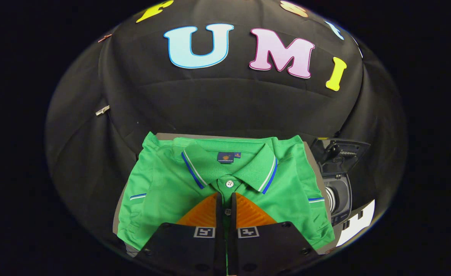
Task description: Put the clothes into the washing machine and then close the washing machine lid.
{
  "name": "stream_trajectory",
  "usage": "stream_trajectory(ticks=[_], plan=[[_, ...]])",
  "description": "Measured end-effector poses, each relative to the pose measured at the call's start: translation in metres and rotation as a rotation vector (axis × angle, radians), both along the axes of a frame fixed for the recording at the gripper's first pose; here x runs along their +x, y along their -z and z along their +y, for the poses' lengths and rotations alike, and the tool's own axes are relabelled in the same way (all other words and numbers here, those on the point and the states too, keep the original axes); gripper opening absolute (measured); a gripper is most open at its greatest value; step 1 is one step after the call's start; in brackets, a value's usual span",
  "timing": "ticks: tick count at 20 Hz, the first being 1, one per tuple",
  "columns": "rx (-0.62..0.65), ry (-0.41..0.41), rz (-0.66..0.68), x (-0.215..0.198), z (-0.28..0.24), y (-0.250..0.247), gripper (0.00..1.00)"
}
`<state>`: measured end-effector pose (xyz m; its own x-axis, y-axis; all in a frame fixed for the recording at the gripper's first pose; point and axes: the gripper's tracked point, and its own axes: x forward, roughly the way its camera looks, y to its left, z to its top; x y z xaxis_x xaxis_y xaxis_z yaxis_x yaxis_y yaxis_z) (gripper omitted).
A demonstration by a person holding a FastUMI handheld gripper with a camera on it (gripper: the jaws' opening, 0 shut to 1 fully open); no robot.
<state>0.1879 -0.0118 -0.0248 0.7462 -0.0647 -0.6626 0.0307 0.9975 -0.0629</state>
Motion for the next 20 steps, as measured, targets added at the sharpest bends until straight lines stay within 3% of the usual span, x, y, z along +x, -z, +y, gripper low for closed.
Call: stream_trajectory(ticks=[3, 7, 9, 12, 14, 16, 20], plan=[[-0.003, -0.001, 0.022, 0.0, -0.004, 0.009, 0.14], [0.0, -0.013, 0.06, -0.003, -0.004, 0.022, 0.68], [0.015, -0.006, 0.069, -0.001, -0.008, 0.021, 0.67], [0.025, -0.02, 0.065, 0.003, -0.008, 0.019, 0.17], [0.033, -0.013, 0.033, 0.004, -0.008, 0.019, 0.17], [0.027, -0.028, -0.026, 0.005, -0.008, 0.009, 0.05], [0.014, -0.033, -0.132, 0.009, -0.006, -0.018, 0.05]])
